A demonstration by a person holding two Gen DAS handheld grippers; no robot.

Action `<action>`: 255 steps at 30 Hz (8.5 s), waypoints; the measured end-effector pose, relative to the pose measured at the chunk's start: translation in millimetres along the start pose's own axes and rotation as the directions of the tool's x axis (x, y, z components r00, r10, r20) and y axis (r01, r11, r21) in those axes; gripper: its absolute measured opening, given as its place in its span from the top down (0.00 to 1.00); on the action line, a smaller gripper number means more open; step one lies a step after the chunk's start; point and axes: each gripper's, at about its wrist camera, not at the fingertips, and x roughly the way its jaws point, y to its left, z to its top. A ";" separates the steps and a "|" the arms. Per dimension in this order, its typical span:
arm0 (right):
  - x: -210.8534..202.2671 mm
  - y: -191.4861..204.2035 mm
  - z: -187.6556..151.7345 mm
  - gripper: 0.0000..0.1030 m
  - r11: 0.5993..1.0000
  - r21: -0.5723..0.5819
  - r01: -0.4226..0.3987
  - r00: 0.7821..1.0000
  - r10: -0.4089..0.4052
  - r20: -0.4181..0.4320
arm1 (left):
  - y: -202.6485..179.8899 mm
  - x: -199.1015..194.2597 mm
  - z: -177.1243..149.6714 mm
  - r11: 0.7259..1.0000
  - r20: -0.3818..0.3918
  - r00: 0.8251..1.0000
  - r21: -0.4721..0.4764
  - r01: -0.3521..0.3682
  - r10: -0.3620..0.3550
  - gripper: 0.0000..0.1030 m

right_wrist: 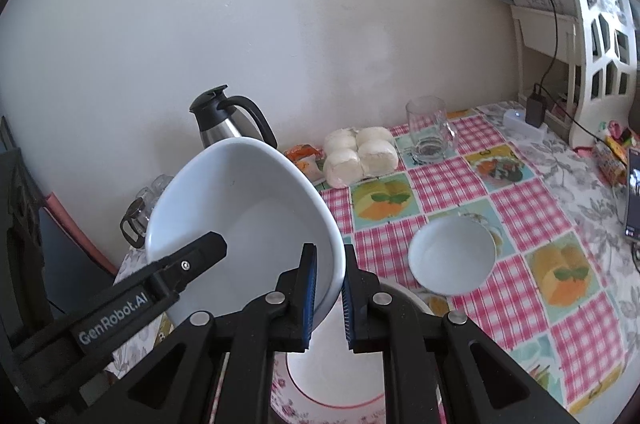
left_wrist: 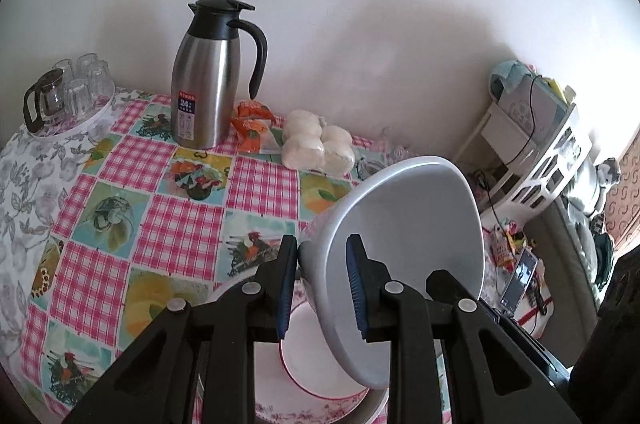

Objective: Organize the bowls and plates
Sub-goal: 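Lift the square white bowl with both grippers over the dish stack, then lower the square white bowl into the red-rimmed bowl with both grippers, then open both grippers to release the square white bowl, then move both grippers to the plain white round bowl, then close both grippers on the rim of the white round bowl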

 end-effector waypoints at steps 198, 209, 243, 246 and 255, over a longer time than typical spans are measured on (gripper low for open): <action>37.6 -164.8 -26.7 0.00 0.957 0.235 0.169 0.968 -0.116 -0.221 | -69.4 52.3 -5.5 0.998 0.044 0.998 0.029 -0.049 0.048 0.02; 58.5 -189.9 -19.3 0.00 0.939 0.273 0.210 0.958 -0.142 -0.249 | -106.2 99.7 -0.9 0.995 -0.049 0.999 0.100 -0.007 0.011 0.02; 146.4 -211.2 -21.4 0.27 0.944 0.204 0.258 0.924 -0.180 -0.338 | -120.1 199.6 -17.7 0.944 -0.167 0.942 0.209 -0.255 0.291 0.11; 149.7 -210.8 -22.7 0.36 0.944 0.196 0.267 0.922 -0.190 -0.338 | -120.9 208.1 -21.1 0.946 -0.193 0.939 0.214 -0.244 0.286 0.20; 152.5 -217.8 -25.4 0.50 0.942 0.225 0.251 0.929 -0.169 -0.328 | -128.7 214.6 -28.2 0.943 -0.214 0.934 0.232 -0.237 0.287 0.31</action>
